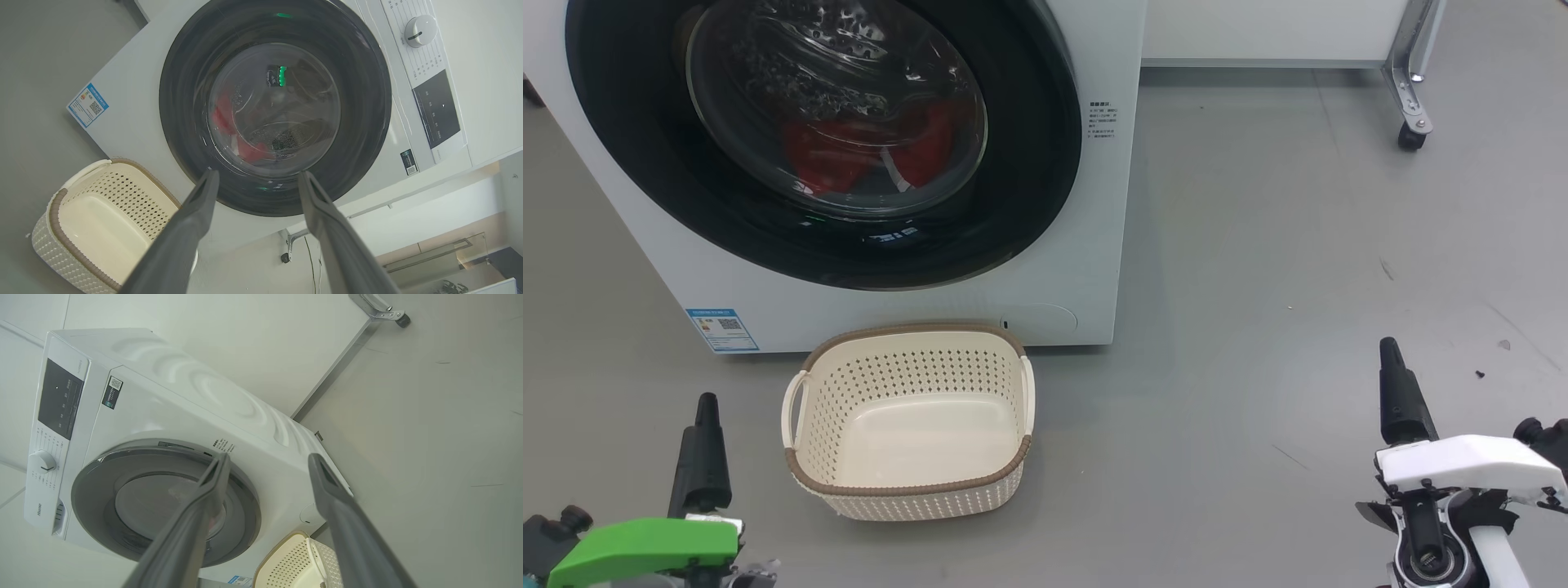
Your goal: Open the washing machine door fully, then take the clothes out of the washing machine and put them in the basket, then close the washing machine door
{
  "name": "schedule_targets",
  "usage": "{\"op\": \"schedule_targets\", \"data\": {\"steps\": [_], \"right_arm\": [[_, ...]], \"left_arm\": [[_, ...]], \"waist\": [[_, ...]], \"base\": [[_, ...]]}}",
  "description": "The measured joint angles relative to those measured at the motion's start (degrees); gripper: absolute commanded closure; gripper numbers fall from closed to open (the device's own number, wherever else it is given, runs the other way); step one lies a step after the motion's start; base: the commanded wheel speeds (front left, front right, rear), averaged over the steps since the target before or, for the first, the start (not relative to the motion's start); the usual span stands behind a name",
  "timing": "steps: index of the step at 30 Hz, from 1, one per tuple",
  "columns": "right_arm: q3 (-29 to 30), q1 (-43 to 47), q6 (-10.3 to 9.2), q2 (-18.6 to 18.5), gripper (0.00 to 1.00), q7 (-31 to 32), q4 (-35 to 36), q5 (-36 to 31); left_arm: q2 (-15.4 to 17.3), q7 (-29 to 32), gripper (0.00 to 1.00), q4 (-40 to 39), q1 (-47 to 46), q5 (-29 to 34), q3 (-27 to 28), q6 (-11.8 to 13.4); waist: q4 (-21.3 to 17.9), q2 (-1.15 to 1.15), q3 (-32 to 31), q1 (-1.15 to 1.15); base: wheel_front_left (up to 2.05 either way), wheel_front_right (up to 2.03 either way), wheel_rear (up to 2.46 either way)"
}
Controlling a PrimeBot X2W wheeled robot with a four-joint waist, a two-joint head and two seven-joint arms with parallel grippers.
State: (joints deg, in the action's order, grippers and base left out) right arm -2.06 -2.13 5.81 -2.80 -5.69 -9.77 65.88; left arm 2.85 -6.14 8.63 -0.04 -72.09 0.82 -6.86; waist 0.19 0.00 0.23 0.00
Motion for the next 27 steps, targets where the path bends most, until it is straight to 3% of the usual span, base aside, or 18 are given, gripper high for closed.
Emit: {"op": "schedule_targets", "data": {"steps": [18, 27], "right_arm": [[-3.8, 0.0, -2.45, 0.0, 0.0, -2.3, 1.5, -13.1], [-6.0, 0.0, -4.57, 0.0, 0.0, -3.4, 0.4, -21.4]], "left_arm": [[-0.1, -2.3, 0.0, -1.2, 0.3, 16.3, -3.8, 0.1], [0.6, -3.3, 0.0, 0.0, 1.1, 27.9, -5.3, 2.8]], "waist": [[-0.1, 0.0, 0.5, 0.0], [-0.1, 0.0, 0.7, 0.0]], "base": [[0.0, 0.0, 0.0], [0.0, 0.0, 0.0]]}}
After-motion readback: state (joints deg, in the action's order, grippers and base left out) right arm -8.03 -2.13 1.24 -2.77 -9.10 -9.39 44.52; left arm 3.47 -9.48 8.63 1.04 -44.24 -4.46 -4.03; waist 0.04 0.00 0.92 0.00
